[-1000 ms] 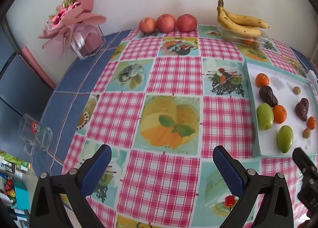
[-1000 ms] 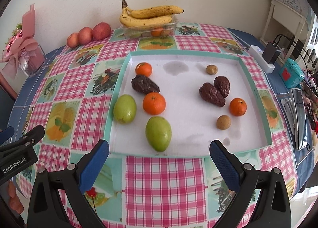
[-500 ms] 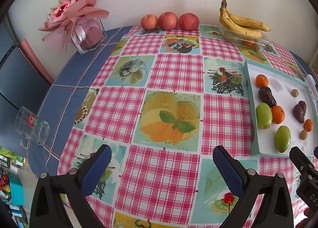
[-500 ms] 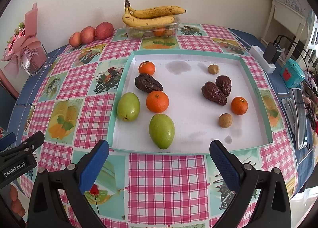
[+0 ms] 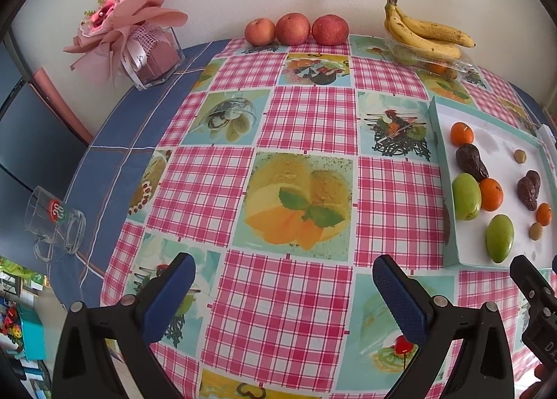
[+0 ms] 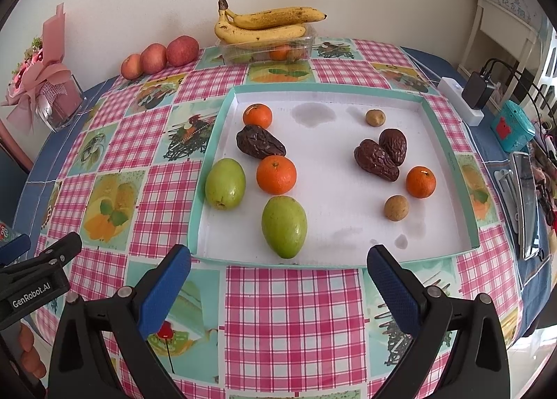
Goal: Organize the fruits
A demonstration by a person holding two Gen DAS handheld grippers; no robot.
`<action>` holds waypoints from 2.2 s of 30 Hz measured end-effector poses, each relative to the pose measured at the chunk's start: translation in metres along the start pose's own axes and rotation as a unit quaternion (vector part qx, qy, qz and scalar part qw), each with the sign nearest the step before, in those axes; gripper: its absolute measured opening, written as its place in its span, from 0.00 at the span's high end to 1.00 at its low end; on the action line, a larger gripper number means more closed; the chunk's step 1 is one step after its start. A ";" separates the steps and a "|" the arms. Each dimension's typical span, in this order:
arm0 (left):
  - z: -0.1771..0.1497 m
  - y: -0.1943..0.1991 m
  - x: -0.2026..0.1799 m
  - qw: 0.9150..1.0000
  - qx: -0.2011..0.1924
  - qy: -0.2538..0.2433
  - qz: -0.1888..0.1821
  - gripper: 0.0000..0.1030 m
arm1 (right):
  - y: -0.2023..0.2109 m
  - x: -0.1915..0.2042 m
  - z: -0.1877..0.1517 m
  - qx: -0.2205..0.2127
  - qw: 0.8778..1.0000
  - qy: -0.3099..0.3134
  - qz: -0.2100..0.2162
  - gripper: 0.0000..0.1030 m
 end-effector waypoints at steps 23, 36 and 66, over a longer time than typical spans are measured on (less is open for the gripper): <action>0.000 0.000 -0.002 1.000 0.001 -0.005 0.002 0.00 | -0.003 -0.001 -0.001 0.005 1.000 -0.008 0.003 0.02; 0.000 -0.001 -0.003 1.000 0.002 -0.004 0.002 0.00 | -0.003 -0.001 0.000 0.005 1.000 -0.008 0.003 0.02; -0.001 -0.004 -0.002 1.000 0.007 -0.002 0.003 0.00 | -0.005 0.001 -0.002 0.007 1.000 -0.006 0.002 0.02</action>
Point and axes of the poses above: each gripper's, at about its wrist camera, not at the fingertips, and y roughly against the way its jaws point, x to its left, z to its top, the point moved 3 cm from there along -y, roughly the way its jaws point, and after that the axes turned 1 degree about -x, right-handed, at the moved point
